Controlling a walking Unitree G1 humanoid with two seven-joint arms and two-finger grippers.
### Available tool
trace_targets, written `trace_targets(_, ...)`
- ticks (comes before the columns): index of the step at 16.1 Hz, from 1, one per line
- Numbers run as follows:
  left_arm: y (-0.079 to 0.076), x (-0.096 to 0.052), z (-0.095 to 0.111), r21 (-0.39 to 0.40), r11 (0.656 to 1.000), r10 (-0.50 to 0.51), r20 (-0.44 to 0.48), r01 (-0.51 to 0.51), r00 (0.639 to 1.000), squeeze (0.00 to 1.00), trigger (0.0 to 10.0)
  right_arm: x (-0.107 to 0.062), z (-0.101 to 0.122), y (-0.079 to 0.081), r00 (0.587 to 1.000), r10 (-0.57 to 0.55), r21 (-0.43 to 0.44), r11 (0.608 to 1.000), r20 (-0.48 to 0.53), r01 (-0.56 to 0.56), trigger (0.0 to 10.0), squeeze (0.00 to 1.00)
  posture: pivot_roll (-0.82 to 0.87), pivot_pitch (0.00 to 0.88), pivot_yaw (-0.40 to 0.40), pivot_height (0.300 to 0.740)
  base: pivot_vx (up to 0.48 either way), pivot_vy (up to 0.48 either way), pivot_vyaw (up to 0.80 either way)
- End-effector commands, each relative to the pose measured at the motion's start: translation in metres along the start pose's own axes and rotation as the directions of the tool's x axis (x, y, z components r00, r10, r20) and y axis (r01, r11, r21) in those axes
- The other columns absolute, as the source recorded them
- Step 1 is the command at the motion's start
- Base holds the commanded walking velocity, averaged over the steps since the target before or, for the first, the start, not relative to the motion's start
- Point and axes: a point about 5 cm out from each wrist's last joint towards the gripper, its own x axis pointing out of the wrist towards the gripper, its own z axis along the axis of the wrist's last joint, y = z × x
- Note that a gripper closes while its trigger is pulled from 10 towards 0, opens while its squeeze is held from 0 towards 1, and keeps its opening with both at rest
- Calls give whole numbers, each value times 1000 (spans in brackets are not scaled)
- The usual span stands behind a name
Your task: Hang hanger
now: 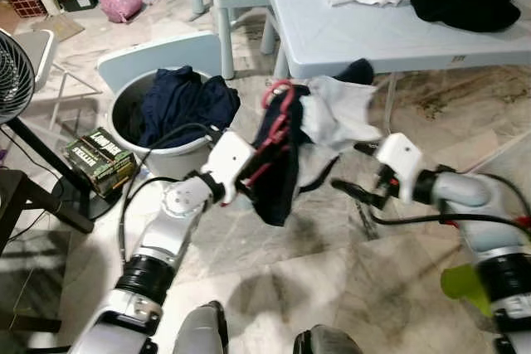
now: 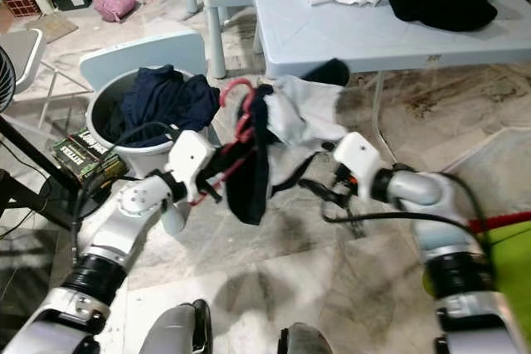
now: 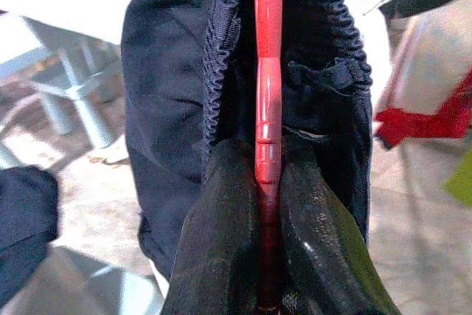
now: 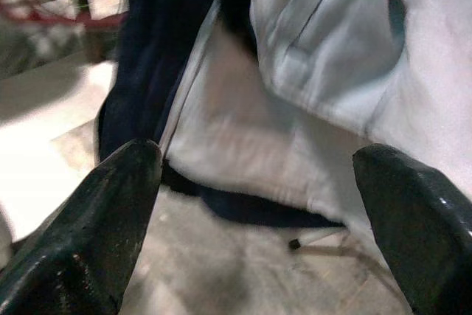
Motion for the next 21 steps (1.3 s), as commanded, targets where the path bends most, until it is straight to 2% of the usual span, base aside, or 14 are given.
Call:
trace_targets(1,-2,1,12,14,999,-33,48,32,998,0,0,-1,1,-10,993,-116,0,993,-1,116,10000,0,-35,126,6,740,0,0,0)
trace_targets(4,-8,2,14,7,997,-80,52,80,995,0,0,1,-4,-12,976,-215,33,976,-40,217,10000,0,-27,124,8,740,0,0,0)
trace_targets(9,-25,0,16,-41,979,-195,74,199,978,0,0,14,-2,1,967,-255,63,965,-26,256,10000,0,-31,131,11,740,0,0,0)
trace_targets(10,-26,0,17,-45,977,-204,77,208,976,0,0,15,-1,1,966,-258,65,964,-22,259,9294,0,-31,131,11,740,0,0,0)
trace_targets(11,-31,-1,20,-68,965,-248,94,255,964,0,0,18,1,0,958,-287,92,954,-10,286,0,0,-33,133,11,740,0,0,0)
trace_targets(15,-40,-3,23,-92,944,-307,108,317,946,0,0,18,2,-8,919,-394,140,910,3,390,0,0,-32,134,10,740,0,0,0)
trace_targets(21,-45,-6,23,-116,933,-330,106,342,938,0,0,13,3,-19,880,-474,177,867,7,466,0,0,-34,138,10,740,0,0,0)
